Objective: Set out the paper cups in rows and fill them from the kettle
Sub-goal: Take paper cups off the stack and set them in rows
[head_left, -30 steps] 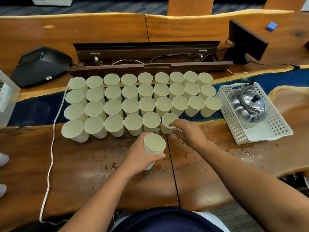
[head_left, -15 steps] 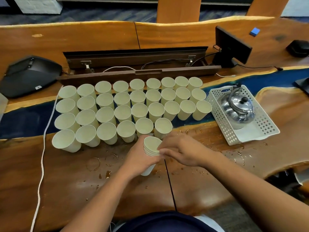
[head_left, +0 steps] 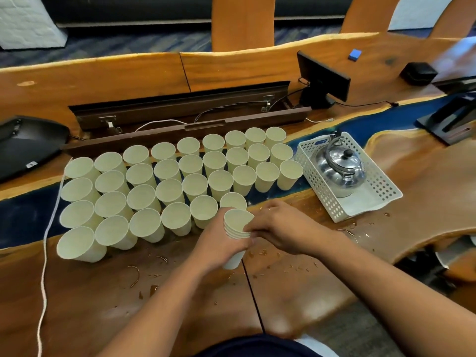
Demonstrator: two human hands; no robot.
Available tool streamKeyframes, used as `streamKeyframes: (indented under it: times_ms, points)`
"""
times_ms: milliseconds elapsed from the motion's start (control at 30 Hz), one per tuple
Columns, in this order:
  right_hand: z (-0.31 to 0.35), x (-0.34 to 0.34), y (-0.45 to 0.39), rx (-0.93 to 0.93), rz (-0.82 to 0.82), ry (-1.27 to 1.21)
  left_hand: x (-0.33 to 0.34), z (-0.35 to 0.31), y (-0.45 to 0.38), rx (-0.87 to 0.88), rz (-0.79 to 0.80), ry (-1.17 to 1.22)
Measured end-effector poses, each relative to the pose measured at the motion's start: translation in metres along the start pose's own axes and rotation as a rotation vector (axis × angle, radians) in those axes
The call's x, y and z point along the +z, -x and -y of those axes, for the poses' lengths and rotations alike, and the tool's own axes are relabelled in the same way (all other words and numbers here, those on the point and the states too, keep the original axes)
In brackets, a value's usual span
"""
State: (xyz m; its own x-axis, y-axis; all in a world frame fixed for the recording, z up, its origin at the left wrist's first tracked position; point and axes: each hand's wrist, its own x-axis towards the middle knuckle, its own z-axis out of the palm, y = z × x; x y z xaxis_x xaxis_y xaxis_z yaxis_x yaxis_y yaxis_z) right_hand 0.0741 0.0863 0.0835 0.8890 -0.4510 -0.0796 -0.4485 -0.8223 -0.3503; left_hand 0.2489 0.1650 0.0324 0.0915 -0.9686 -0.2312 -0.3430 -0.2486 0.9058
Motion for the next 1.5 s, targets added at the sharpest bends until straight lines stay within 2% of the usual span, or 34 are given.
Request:
streamKeyframes:
  times_ms: [267,367,533,633,933,1500]
  points:
    - [-0.005,-0.015,0.006,-0.007,-0.187,-0.027,0.004,0.009,-0.001,-0.017,0.023,-0.008]
    - [-0.011,-0.032,0.007,0.033,-0.325,-0.073,0.002,0.009,-0.001,-0.031,0.007,-0.031]
    - [-0.042,-0.036,0.01,0.165,-0.379,-0.043,0.003,0.016,0.004,-0.056,0.01,-0.06]
    - [-0.056,-0.015,0.008,0.259,-0.348,0.038,0.004,0.021,0.006,-0.065,-0.009,-0.051]
    - [-0.07,0.051,-0.003,0.262,-0.25,0.164,-0.001,0.022,0.009,-0.07,-0.039,-0.039]
    - [-0.074,0.055,-0.024,0.327,-0.131,0.172,-0.006,0.023,0.011,-0.088,-0.049,-0.016]
